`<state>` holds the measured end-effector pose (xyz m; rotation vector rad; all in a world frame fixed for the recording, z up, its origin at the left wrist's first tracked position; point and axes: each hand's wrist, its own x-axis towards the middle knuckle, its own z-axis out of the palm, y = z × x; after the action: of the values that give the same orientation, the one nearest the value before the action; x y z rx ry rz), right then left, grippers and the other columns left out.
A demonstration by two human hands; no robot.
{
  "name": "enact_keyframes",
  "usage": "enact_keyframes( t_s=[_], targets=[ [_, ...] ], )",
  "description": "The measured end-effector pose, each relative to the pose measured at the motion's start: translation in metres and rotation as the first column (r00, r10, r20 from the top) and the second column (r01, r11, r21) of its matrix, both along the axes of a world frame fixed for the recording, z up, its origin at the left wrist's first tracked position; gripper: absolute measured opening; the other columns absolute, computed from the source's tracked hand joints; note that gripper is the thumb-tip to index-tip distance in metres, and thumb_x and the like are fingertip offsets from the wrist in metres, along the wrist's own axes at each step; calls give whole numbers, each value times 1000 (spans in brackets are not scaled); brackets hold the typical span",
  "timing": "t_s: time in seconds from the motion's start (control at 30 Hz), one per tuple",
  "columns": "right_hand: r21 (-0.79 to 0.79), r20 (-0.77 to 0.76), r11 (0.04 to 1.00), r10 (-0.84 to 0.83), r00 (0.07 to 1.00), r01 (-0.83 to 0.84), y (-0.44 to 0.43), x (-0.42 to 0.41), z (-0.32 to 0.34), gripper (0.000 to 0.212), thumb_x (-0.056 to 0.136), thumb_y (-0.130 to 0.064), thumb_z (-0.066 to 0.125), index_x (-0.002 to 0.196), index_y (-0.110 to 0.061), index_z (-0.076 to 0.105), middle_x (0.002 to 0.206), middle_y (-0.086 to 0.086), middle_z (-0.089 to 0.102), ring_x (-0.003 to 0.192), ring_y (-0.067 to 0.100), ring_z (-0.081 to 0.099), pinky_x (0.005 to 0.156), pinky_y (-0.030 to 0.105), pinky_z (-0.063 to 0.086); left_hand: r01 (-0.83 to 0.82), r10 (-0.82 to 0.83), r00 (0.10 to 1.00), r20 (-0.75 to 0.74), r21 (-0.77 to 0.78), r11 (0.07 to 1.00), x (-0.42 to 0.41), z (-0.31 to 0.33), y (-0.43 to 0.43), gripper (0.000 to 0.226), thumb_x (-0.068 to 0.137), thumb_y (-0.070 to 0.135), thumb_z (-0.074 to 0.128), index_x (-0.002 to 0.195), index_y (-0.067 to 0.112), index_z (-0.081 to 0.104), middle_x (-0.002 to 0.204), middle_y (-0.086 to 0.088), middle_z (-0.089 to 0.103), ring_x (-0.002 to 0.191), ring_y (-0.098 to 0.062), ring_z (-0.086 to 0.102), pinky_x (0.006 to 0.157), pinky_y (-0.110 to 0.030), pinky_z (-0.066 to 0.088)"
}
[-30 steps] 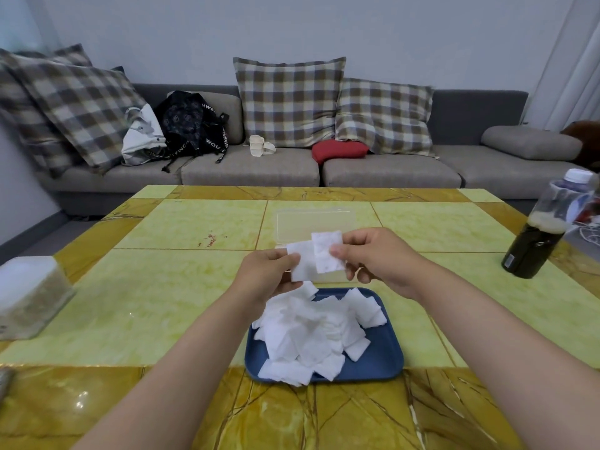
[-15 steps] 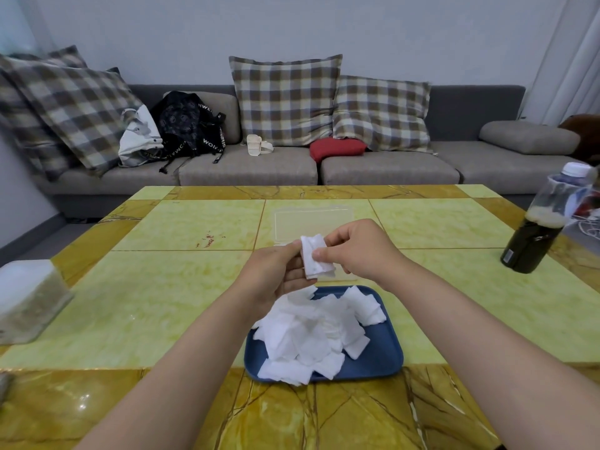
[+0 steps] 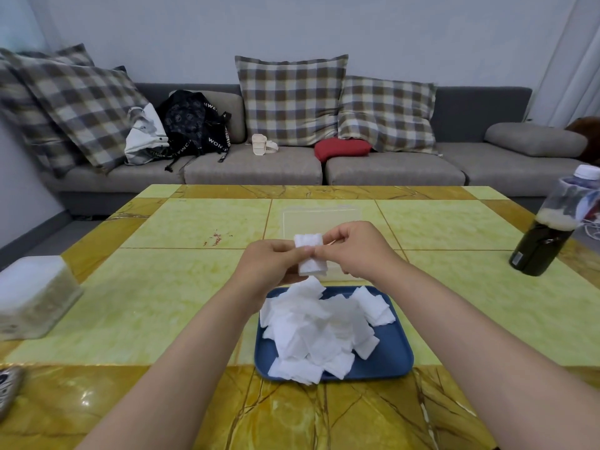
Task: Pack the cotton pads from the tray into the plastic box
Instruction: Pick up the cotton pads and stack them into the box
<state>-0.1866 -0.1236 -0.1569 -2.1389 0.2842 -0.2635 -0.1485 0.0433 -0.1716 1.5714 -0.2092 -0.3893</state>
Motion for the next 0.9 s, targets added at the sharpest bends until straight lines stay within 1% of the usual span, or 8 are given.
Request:
enact_keyframes(
  t_s=[0.1,0.27,0.3,0.4,0.5,0.6,0.73,0.9],
  targets=[
    [-91,39,995,34,999,-30,5,-2,0,22,84,-38,78,89,-18,70,84,-8,68,78,11,63,65,24,46,-153,153,988,-8,-18,988,10,-5,9,10,91,11,71,94,2,75,93,-17,77,78,-24,77,69,-28,63],
    [-203,-248,911,308,919,-360,11,-13,-4,15,87,-39,75,91,-25,78,92,-8,76,84,9,71,72,27,59,-252,252,968,3,-18,968,16,-9,16,10,93,9,68,89,1,71,93,-15,74,79,-24,73,64,-25,62],
    [-245,-264,900,295,918,-359,12,-11,-8,13,93,-30,67,101,-28,77,101,-8,74,88,11,71,77,28,59,-253,253,967,4,-15,967,16,-10,15,11,93,9,68,90,0,71,94,-16,74,80,-25,73,64,-25,62],
    [-378,-330,803,347,878,-460,13,-7,-19,55,92,1,49,126,-41,65,123,-17,59,84,-5,55,77,20,50,-259,259,966,10,-10,966,17,-11,15,12,94,10,67,90,0,72,94,-17,74,81,-27,73,65,-26,62],
    [-406,-422,717,403,812,-567,15,-5,-22,48,89,-3,61,119,-39,71,116,-20,60,73,-8,49,64,10,38,-270,270,962,29,-10,963,17,-12,14,11,94,10,67,85,6,71,91,-14,74,78,-25,72,66,-26,62],
    [-423,-383,745,369,847,-516,12,-2,-18,28,87,-18,73,111,-34,75,95,-11,63,73,1,54,65,16,45,-288,287,956,68,5,958,18,-14,15,14,95,10,65,83,9,72,87,-9,74,78,-22,72,68,-28,62],
    [-313,-281,868,303,911,-386,-5,-2,-11,49,84,-22,79,130,-33,65,87,-7,59,72,12,59,66,24,50,-292,290,954,72,21,956,18,-15,14,14,95,11,64,84,8,72,89,-8,74,80,-21,72,69,-29,63],
    [-7,-151,978,204,967,-207,-22,-9,-2,9,90,-16,75,98,-18,77,83,-2,72,66,9,61,61,21,47,-270,270,963,-19,-6,963,15,-16,7,15,94,15,65,90,3,72,102,-19,73,92,-33,74,74,-34,63]
  ],
)
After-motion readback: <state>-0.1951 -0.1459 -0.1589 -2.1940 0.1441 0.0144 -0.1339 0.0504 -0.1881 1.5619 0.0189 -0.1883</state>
